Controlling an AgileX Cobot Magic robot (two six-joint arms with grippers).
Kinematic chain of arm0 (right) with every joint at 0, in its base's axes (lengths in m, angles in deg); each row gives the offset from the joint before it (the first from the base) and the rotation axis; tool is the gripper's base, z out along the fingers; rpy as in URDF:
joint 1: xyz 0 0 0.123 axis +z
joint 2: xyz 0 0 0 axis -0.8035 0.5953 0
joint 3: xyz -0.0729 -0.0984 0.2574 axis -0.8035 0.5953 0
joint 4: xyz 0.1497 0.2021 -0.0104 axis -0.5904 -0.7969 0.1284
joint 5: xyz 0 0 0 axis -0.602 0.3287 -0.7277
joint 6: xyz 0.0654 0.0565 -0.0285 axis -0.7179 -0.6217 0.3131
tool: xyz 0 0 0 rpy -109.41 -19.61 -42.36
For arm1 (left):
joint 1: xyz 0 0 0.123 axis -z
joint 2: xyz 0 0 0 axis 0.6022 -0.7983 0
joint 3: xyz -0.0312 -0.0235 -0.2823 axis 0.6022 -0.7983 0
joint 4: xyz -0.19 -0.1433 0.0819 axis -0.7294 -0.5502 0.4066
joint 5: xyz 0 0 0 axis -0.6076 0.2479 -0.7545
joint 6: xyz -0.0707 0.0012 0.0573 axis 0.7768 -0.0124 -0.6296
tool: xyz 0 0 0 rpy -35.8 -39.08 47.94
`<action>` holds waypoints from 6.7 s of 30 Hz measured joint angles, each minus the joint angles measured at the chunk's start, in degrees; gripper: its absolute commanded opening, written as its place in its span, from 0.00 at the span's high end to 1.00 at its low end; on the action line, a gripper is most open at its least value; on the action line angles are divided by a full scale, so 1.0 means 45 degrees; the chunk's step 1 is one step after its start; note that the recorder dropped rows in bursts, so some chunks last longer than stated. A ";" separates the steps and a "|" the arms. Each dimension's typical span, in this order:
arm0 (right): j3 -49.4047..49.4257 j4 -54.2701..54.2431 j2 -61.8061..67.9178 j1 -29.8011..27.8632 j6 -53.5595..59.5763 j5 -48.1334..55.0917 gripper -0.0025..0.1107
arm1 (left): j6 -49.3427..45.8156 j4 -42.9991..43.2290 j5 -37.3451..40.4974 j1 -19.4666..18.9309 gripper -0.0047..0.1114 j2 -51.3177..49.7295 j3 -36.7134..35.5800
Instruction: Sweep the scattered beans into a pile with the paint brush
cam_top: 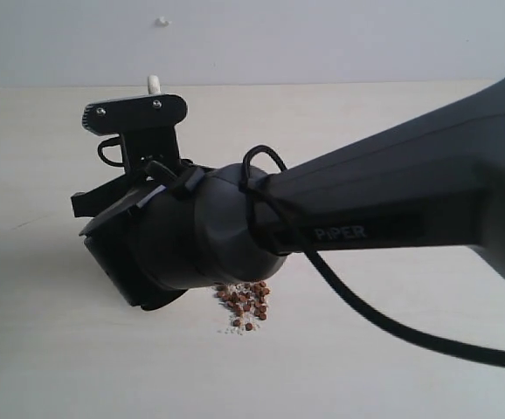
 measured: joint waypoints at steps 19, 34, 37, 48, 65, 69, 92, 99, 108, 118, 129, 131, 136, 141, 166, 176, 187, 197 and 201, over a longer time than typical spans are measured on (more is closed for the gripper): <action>0.0731 0.0609 -0.0702 0.0624 0.1025 -0.1399 0.98 | 0.0000 0.0000 0.0012 0.0017 0.96 0.0000 0.0000; 0.6731 0.5931 -0.6787 -0.2870 0.4330 0.9677 0.98 | 0.0000 0.0000 0.0029 0.0017 0.96 0.0000 0.0000; 0.6969 0.5940 -0.7079 -0.3871 0.4741 1.1965 0.98 | 0.0000 0.0000 0.0029 0.0017 0.96 0.0000 0.0000; 0.7390 0.1984 -0.7156 -0.6638 1.1937 2.3046 0.98 | 0.0000 0.0000 0.0029 0.0017 0.96 0.0000 0.0000; 0.7591 0.2723 -0.3151 -0.8713 1.1968 2.4180 0.98 | 0.0000 0.0000 0.0042 0.0017 0.96 0.0000 0.0000; 0.7591 0.2726 -0.3095 -0.9416 1.1968 2.4180 0.98 | 0.0000 0.0000 0.0042 0.0017 0.96 0.0000 0.0000; 0.4410 0.3258 -0.0209 -0.9779 1.1968 2.5145 0.98 | 0.0000 0.0000 0.0042 0.0017 0.96 0.0000 0.0000; 0.3188 0.3564 0.0230 -0.9779 1.1968 2.5145 0.98 | 0.0000 0.0000 0.0042 0.0017 0.96 0.0000 0.0000; 0.1414 0.3618 0.1076 -0.9779 1.1968 2.5145 0.98 | 0.0000 0.0000 0.0042 0.0017 0.96 0.0000 0.0000; 0.0600 0.3859 0.0976 -0.9779 1.1188 2.5225 0.98 | 0.0000 0.0000 0.0042 0.0017 0.96 0.0000 0.0000; 0.0600 0.5291 -0.1405 -0.9779 0.7390 2.5252 0.98 | 0.0000 0.0000 0.0042 0.0017 0.96 0.0000 0.0000; 0.0676 0.5322 -0.2082 -0.9779 0.6970 2.5115 0.98 | 0.0000 0.0000 0.0042 0.0017 0.96 0.0000 0.0000; 0.1993 0.5322 -0.4240 -0.9779 0.5791 2.1306 0.98 | 0.0000 0.0000 0.0042 0.0017 0.96 0.0000 0.0000; 0.4233 0.4151 -0.5895 -0.9717 0.5667 1.7216 0.98 | 0.0000 0.0000 0.0042 0.0017 0.96 0.0000 0.0000; 0.6597 0.8000 -0.3563 -0.5384 -0.3703 0.1147 0.98 | 0.0000 0.0000 0.0042 0.0017 0.96 0.0000 0.0000; 0.6597 1.0857 -0.1861 -0.5384 -0.6270 0.1013 0.98 | 0.0000 0.0000 0.0042 0.0017 0.96 0.0000 0.0000; 0.6554 1.6431 -0.1906 -0.5384 -1.2871 0.2621 0.98 | -0.0026 0.0000 0.0042 0.0017 0.96 0.0000 0.0000; 0.6554 1.7938 -0.2612 -0.5384 -1.5107 0.3321 0.98 | -0.0026 0.0000 0.0042 0.0017 0.96 0.0000 0.0000; 0.6554 1.7406 -0.3899 -0.5384 -1.3572 0.3639 0.98 | -0.0026 0.0000 0.0042 0.0017 0.96 0.0000 0.0000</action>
